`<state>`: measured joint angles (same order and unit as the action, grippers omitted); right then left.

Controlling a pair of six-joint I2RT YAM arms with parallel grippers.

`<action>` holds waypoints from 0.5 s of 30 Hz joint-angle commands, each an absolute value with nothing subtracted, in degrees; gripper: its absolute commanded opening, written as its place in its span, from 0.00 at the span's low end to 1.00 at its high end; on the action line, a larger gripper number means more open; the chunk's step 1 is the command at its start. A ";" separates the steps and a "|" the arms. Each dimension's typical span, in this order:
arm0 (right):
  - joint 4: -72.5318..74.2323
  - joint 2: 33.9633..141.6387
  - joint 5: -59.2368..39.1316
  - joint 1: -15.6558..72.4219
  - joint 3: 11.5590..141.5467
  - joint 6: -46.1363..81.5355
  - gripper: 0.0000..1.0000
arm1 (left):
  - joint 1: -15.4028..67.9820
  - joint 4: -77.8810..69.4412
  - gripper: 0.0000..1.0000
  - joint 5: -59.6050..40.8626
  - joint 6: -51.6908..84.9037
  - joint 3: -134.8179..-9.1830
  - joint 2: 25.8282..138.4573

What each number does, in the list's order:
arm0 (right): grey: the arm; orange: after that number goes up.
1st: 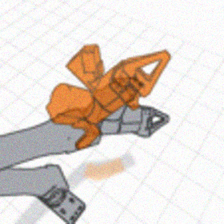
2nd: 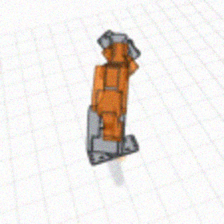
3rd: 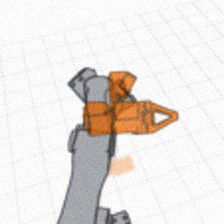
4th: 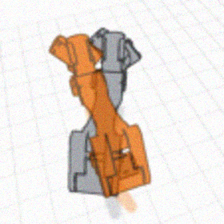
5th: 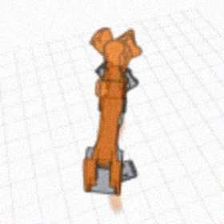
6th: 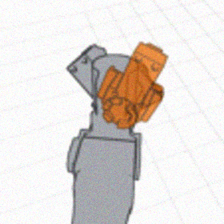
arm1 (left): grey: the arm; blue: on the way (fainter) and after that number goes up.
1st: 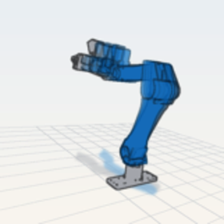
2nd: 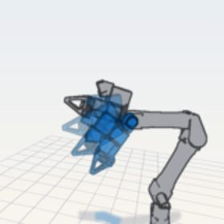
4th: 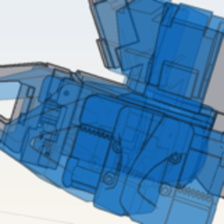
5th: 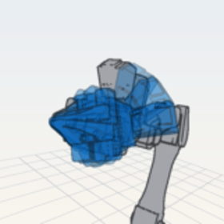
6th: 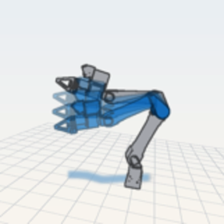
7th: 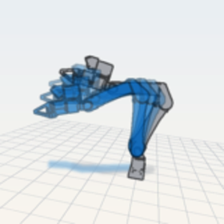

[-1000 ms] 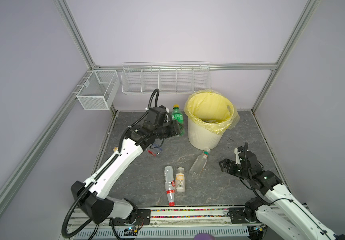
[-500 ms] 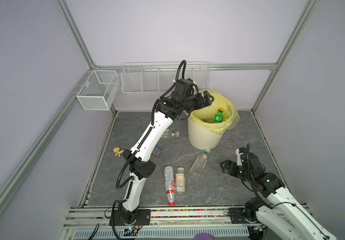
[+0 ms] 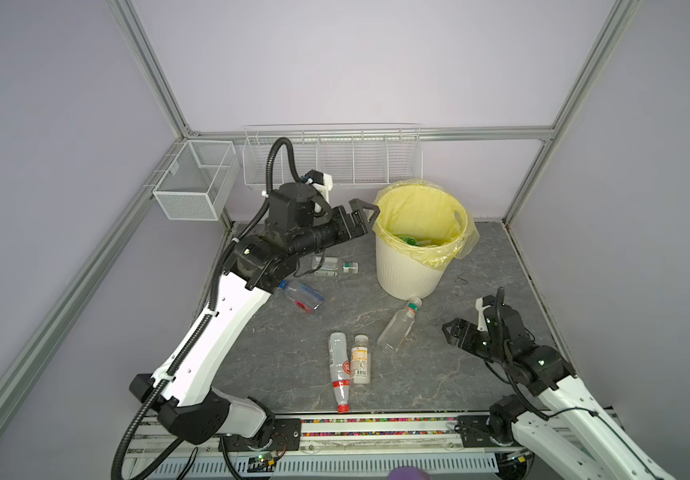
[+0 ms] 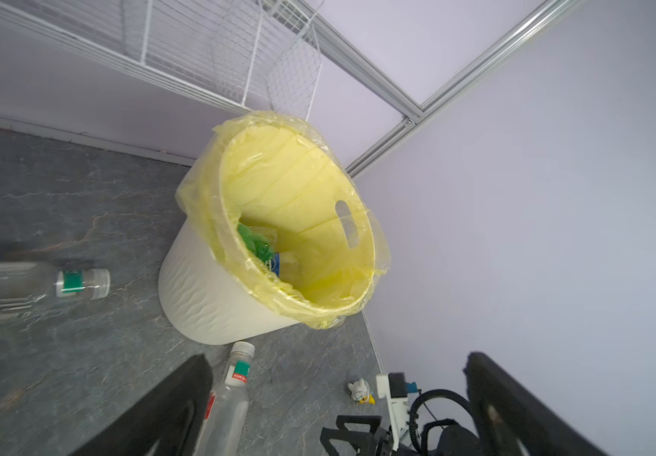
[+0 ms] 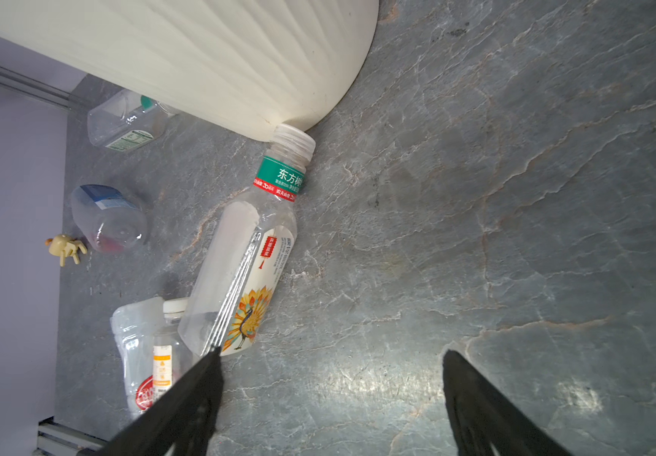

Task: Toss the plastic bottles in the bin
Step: 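Withdraw the empty left gripper from the bin back over the table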

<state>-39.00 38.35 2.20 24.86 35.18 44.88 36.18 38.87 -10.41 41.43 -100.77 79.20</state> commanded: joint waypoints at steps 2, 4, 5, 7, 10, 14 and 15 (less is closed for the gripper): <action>-43.47 37.68 5.54 25.38 36.06 51.24 0.88 | 33.71 38.29 1.00 -10.75 41.65 -93.82 75.84; -43.64 37.53 4.80 25.59 36.42 51.84 0.88 | 33.42 39.74 1.00 -10.35 40.88 -91.59 74.10; -43.95 37.29 4.35 25.77 36.73 52.54 0.88 | 33.40 40.60 1.00 -9.99 40.54 -90.53 73.19; -44.61 36.94 3.45 25.99 37.30 54.23 0.88 | 33.35 42.05 1.00 -9.23 39.78 -88.47 71.51; -45.70 36.72 2.87 26.49 37.71 56.96 0.88 | 33.22 44.39 1.00 -7.85 39.02 -85.87 69.06; -45.61 38.08 1.90 28.26 38.21 57.99 0.88 | 32.92 46.59 1.00 -6.02 37.72 -82.32 65.47; -45.28 38.52 1.88 29.12 38.51 57.76 0.88 | 32.67 47.26 1.00 -5.81 37.41 -81.73 64.82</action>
